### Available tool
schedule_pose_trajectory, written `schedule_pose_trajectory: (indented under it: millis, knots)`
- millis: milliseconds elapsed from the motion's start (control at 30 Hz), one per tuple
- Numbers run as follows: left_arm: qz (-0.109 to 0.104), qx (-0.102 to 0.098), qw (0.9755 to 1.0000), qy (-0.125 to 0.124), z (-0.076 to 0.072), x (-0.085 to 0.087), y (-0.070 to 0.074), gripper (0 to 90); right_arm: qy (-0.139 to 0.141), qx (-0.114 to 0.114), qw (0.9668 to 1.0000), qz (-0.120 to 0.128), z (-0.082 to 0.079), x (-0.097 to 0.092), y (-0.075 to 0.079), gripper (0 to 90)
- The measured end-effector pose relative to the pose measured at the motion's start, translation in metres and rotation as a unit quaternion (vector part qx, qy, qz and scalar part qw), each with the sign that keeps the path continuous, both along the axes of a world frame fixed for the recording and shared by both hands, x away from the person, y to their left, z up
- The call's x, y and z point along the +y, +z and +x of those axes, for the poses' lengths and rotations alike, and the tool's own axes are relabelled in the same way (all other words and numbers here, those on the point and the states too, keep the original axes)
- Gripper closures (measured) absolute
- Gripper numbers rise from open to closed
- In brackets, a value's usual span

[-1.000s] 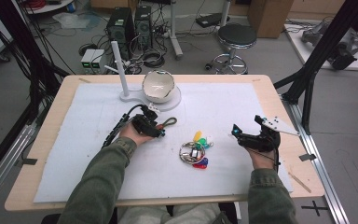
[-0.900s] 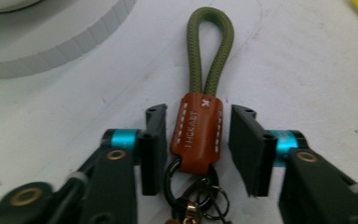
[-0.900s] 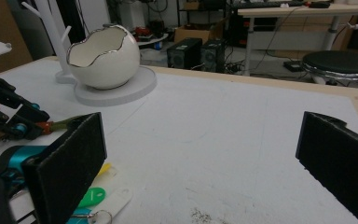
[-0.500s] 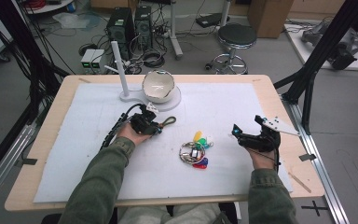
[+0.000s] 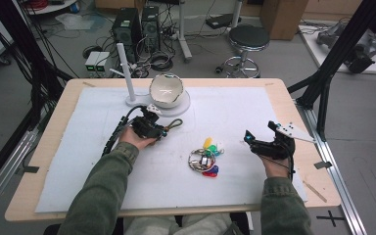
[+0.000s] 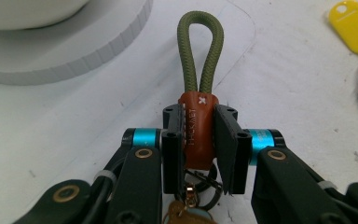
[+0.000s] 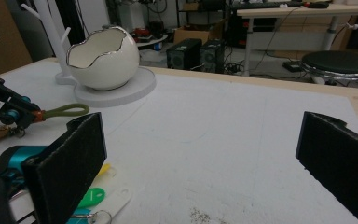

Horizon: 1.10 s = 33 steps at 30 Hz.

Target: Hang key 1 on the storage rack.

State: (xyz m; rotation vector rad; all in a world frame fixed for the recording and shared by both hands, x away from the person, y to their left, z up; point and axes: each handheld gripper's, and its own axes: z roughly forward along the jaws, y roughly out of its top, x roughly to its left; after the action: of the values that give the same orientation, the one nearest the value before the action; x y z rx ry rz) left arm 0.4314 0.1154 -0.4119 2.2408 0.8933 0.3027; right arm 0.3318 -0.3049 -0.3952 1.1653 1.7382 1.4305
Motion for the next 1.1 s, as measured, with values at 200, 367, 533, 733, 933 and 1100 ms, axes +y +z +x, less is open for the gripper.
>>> schedule_pose_trajectory:
  millis: [200,367,533,733,933,1100]
  knots:
    - [-0.008,-0.01,0.9999,0.0,-0.004,0.004,0.009,73.4,-0.001,0.0,1.0,0.001,0.0,0.0,0.0,0.5]
    - [-0.021,-0.015,0.9996,0.009,-0.004,0.01,0.017,73.3,0.0,0.0,1.0,0.001,0.0,0.0,0.0,0.5]
    - [-0.032,-0.029,0.9991,0.008,-0.006,0.015,0.032,73.3,0.0,0.0,1.0,0.0,0.0,0.0,0.0,0.5]
    - [-0.037,-0.035,0.9985,0.018,-0.007,0.026,0.041,73.3,0.001,-0.001,1.0,-0.001,0.0,0.0,0.0,0.5]
    - [-0.06,-0.028,0.9974,0.029,-0.008,0.041,0.048,73.2,0.0,-0.001,1.0,-0.001,0.001,0.0,0.0,0.5]
    - [-0.057,-0.024,0.9972,0.041,-0.008,0.054,0.052,73.2,0.0,0.0,1.0,-0.001,0.001,0.0,0.0,0.5]
